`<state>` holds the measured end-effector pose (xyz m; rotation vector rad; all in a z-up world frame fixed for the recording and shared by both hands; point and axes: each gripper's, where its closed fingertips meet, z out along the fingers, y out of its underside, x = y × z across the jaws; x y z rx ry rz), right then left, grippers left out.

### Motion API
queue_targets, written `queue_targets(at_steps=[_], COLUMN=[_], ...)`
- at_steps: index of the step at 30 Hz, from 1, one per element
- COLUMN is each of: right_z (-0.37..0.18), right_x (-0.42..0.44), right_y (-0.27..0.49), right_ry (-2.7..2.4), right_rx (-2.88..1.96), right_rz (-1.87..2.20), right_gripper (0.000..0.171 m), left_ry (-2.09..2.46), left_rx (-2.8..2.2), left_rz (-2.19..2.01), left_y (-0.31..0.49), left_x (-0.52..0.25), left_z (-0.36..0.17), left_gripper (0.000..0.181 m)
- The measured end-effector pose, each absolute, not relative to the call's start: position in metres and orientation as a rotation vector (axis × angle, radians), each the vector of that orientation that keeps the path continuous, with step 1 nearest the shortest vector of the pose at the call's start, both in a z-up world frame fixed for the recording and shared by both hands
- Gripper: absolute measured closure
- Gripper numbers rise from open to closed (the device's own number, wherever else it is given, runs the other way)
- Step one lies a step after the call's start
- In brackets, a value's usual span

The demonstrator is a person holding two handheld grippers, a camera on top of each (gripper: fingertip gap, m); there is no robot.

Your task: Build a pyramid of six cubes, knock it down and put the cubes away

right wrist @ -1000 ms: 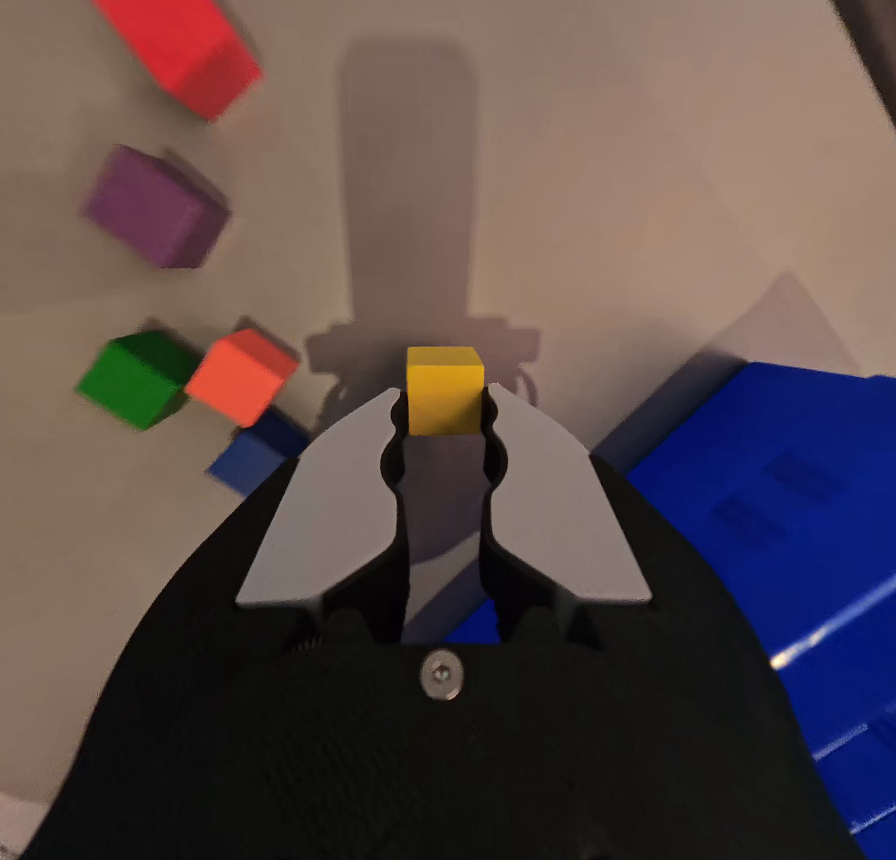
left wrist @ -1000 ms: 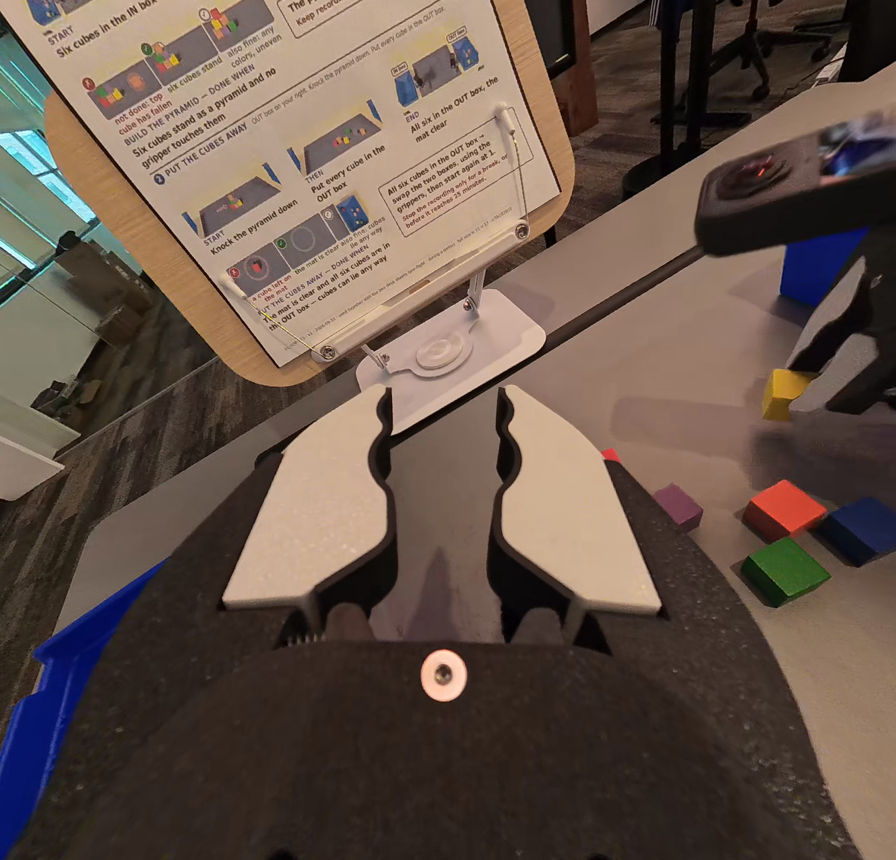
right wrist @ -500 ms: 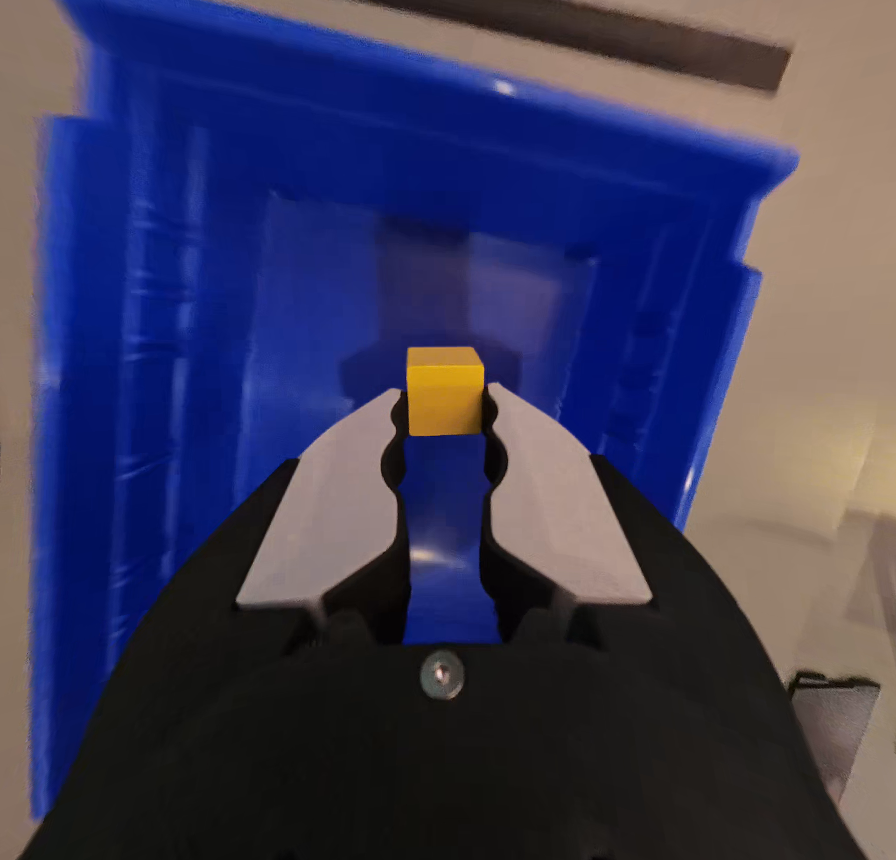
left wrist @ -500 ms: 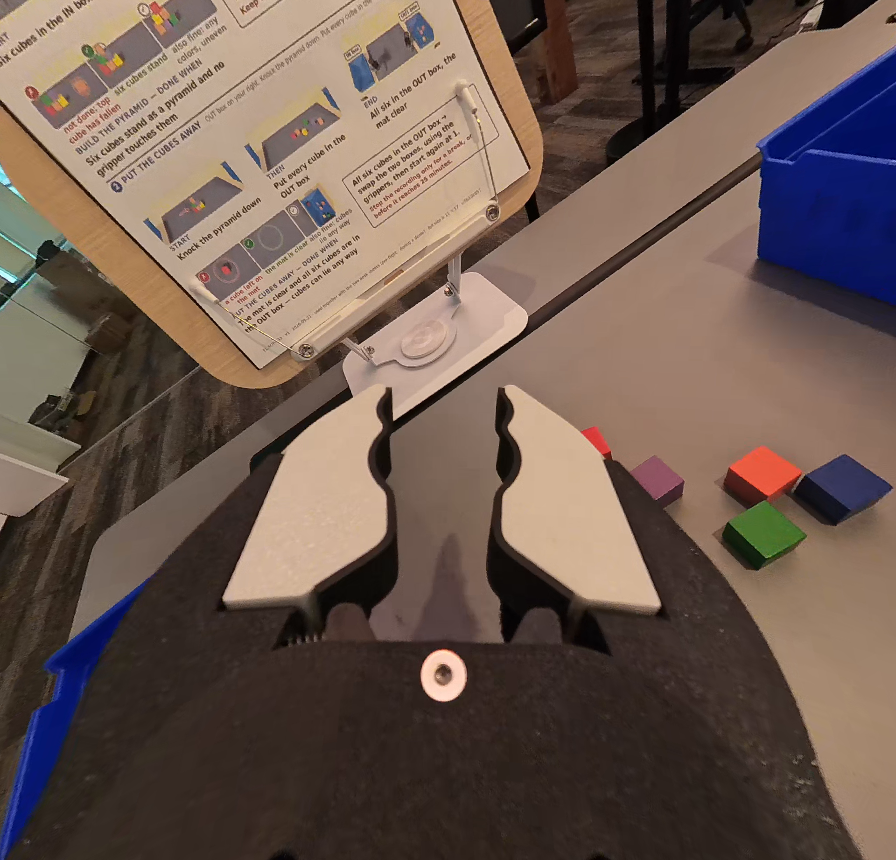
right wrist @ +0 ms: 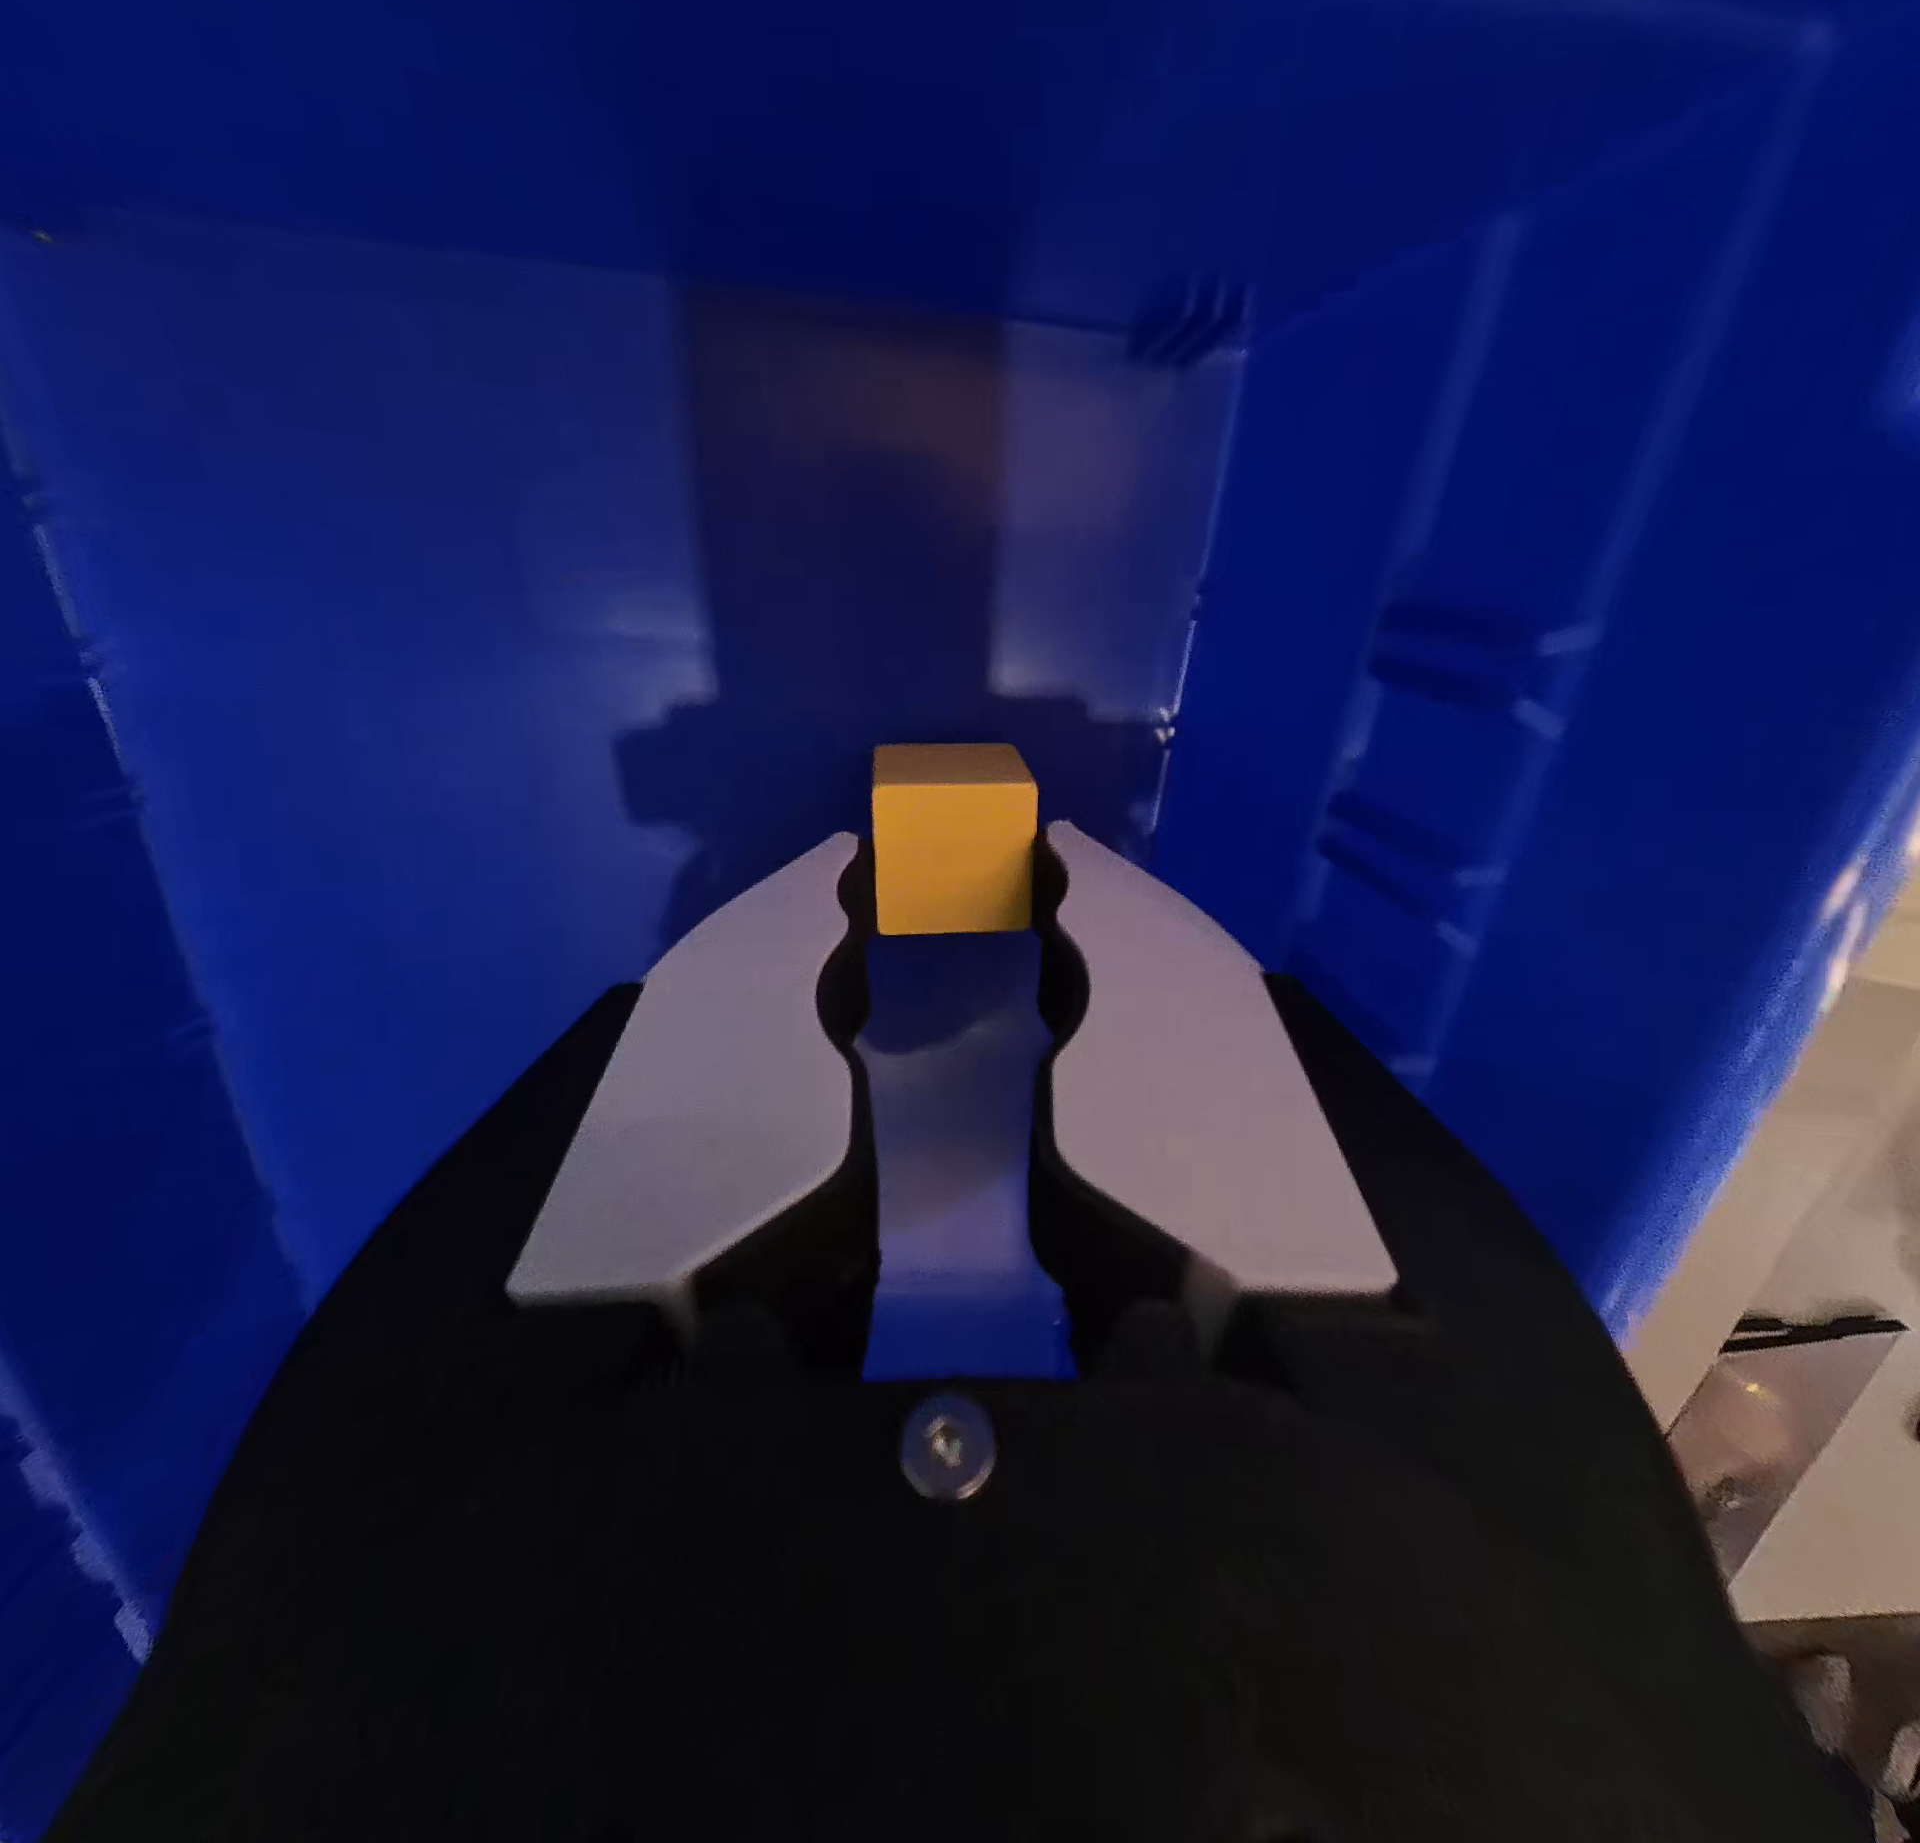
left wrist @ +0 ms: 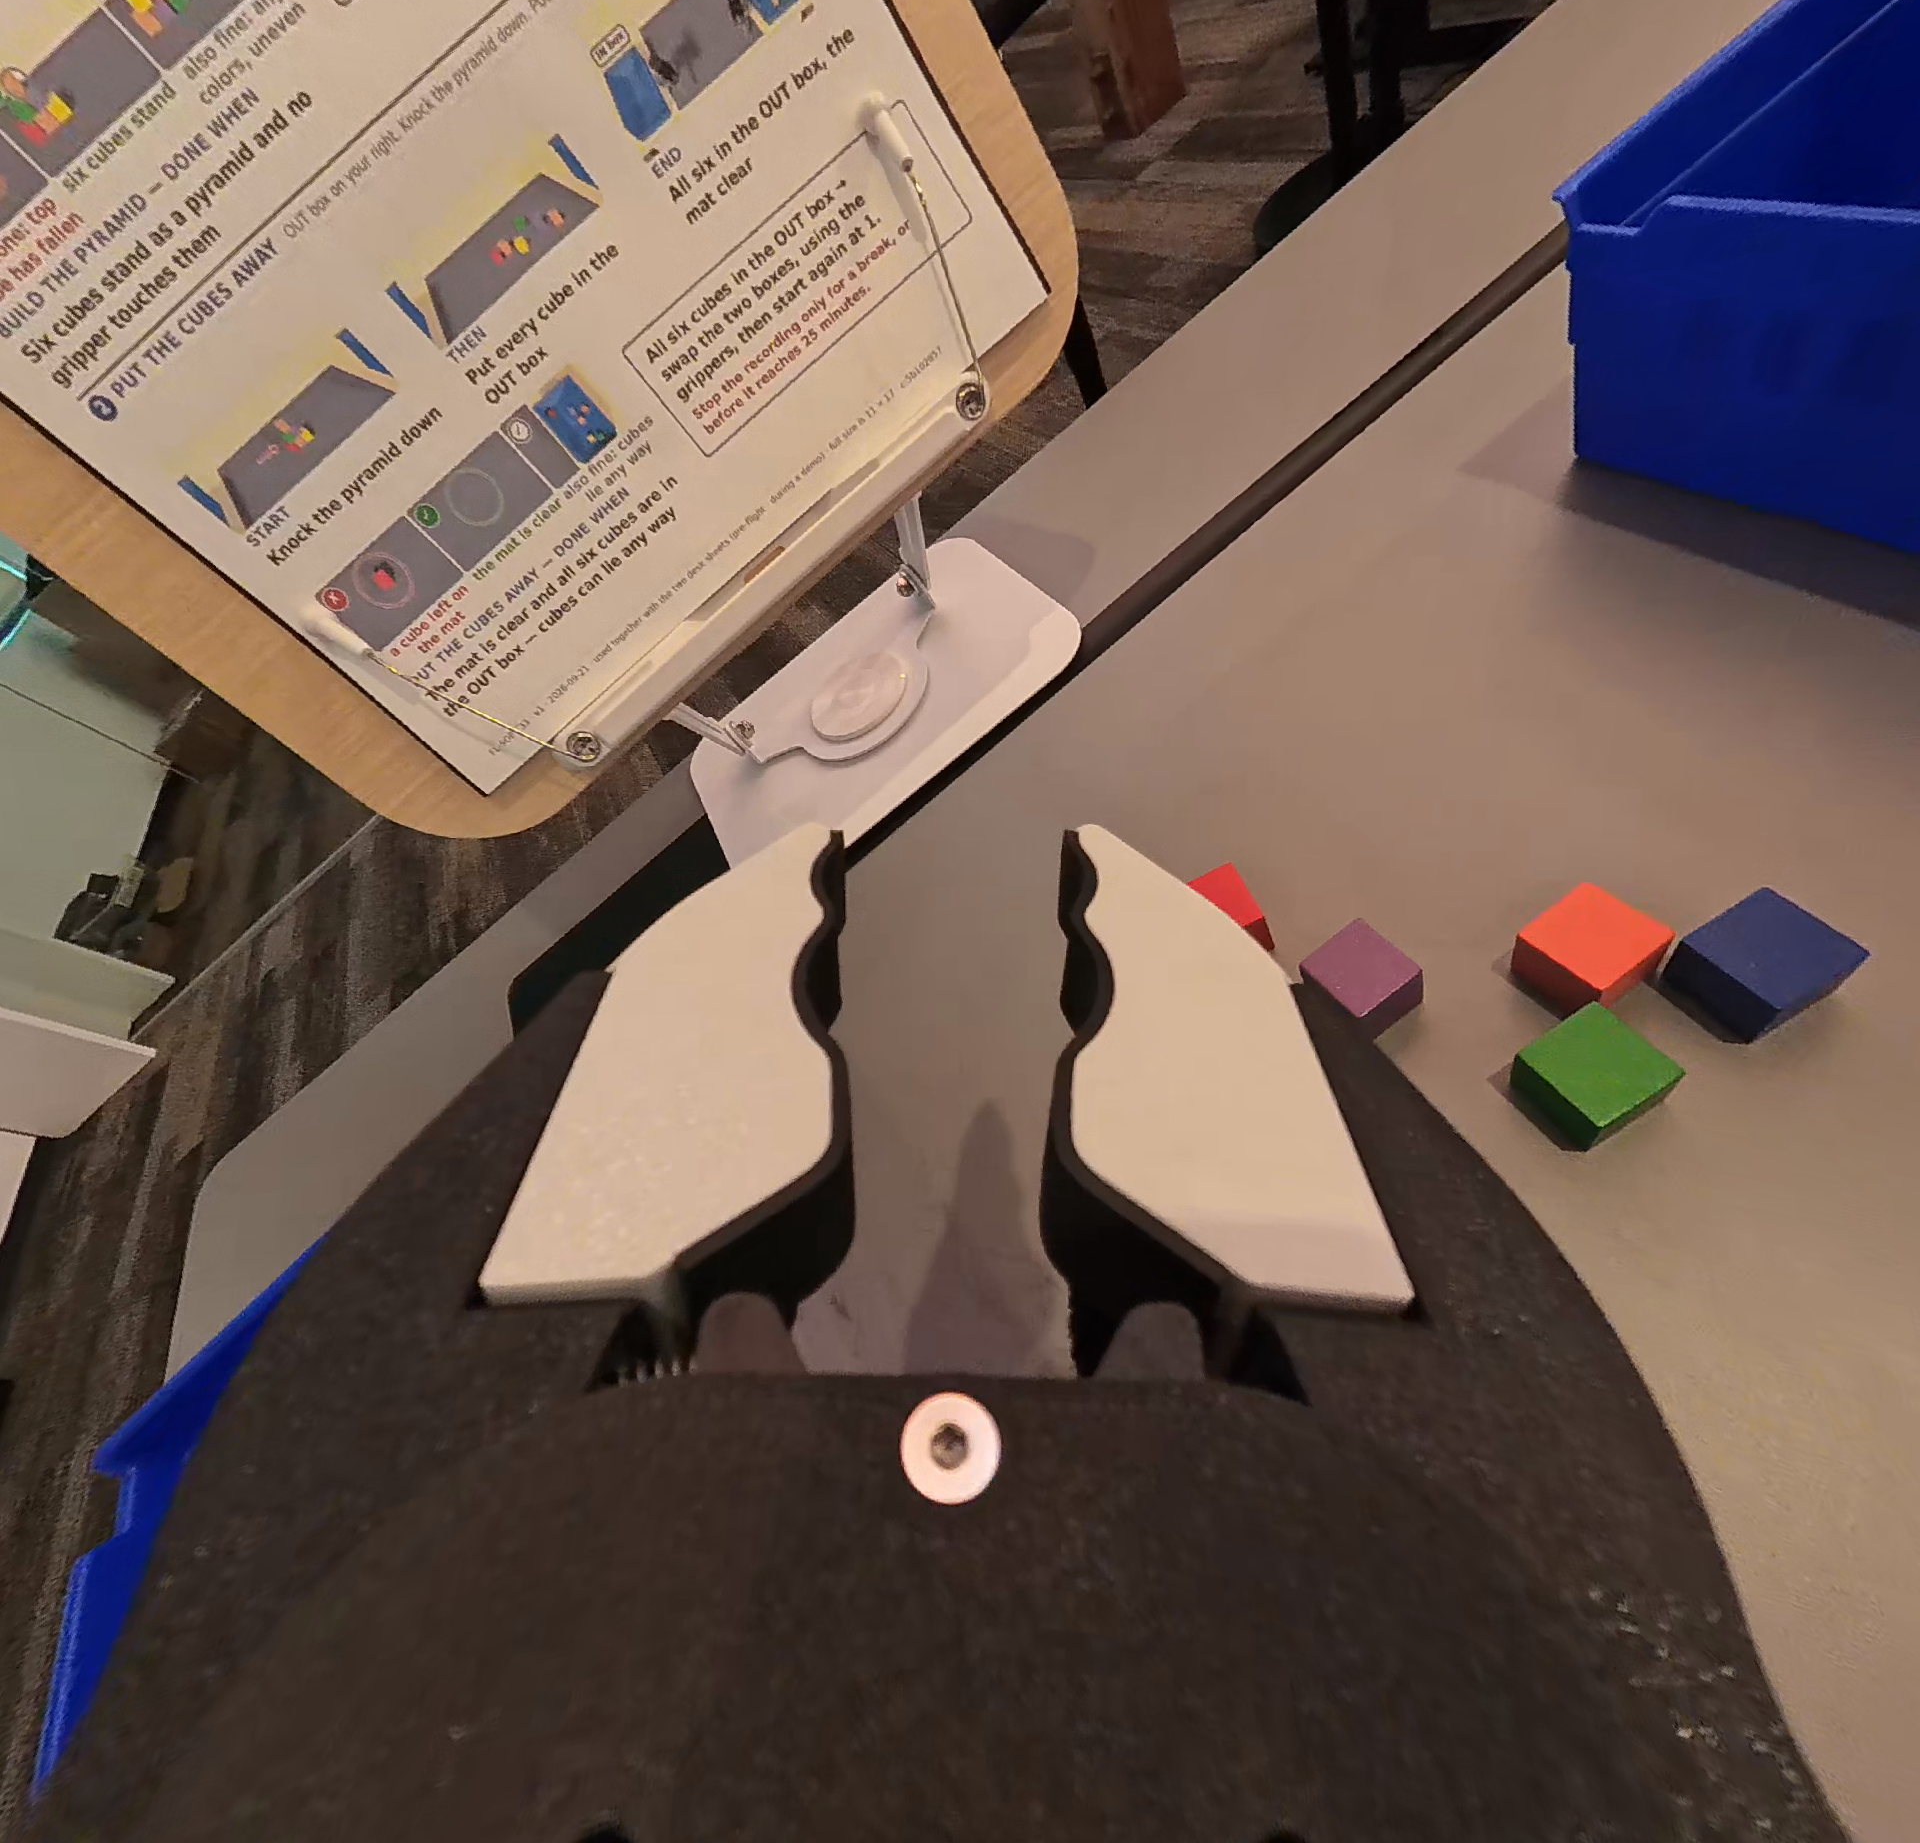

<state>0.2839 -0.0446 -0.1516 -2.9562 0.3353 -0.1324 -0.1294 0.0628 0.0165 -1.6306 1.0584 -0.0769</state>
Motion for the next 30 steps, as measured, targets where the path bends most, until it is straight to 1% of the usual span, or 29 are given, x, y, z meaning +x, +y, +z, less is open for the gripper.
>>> queue_targets(at_steps=[2,4,5,7,8,10,11,12,13,14,16,19,21,23,30], right_z=[-0.153,-0.147,-0.141,-0.113,-0.090,-0.029,0.000,0.022,0.032,0.031,-0.003,-0.073,-0.106,-0.124,-0.149], right_x=[0.286,0.286,0.283,0.279,0.274,0.233,0.197,0.153,0.106,0.061,-0.001,-0.026,-0.031,-0.027,-0.020], right_y=[-0.044,-0.042,-0.041,-0.040,-0.036,-0.015,-0.005,0.000,-0.002,-0.010,-0.028,-0.038,-0.041,-0.039,-0.044], right_ry=[0.349,0.357,0.344,0.314,0.284,0.076,-0.095,-0.299,-0.542,-0.787,-1.189,-1.507,-1.594,-1.624,-1.721], right_rx=[-2.952,-2.928,-2.909,-2.831,-2.759,-2.514,-2.379,-2.262,-2.167,-2.093,-2.066,-2.244,-2.344,-2.411,-2.490], right_rz=[-0.134,-0.134,-0.121,-0.161,-0.191,-0.135,-0.062,0.029,0.130,0.225,0.312,0.230,0.222,0.166,0.039], right_gripper=[0.141,0.126,0.125,0.122,0.122,0.123,0.130,0.135,0.138,0.138,0.133,0.131,0.131,0.131,0.133], left_ry=[1.058,1.056,1.054,1.050,1.046,1.033,1.025,1.018,1.011,1.004,0.990,0.964,0.948,0.936,0.912], left_rx=[-1.631,-1.630,-1.629,-1.625,-1.623,-1.617,-1.614,-1.612,-1.611,-1.610,-1.610,-1.611,-1.610,-1.612,-1.606], left_rz=[-0.080,-0.085,-0.086,-0.086,-0.084,-0.084,-0.085,-0.084,-0.082,-0.079,-0.079,-0.088,-0.098,-0.106,-0.111], left_y=[0.063,0.063,0.062,0.062,0.063,0.063,0.063,0.063,0.064,0.065,0.066,0.068,0.069,0.070,0.072], left_x=[-0.130,-0.130,-0.131,-0.133,-0.135,-0.139,-0.141,-0.143,-0.146,-0.149,-0.156,-0.165,-0.170,-0.175,-0.181], left_z=[0.017,0.018,0.019,0.022,0.025,0.031,0.034,0.037,0.040,0.042,0.048,0.055,0.060,0.064,0.070], left_gripper=[0.142,0.142,0.142,0.142,0.142,0.142,0.142,0.142,0.142,0.142,0.142,0.142,0.142,0.142,0.141])
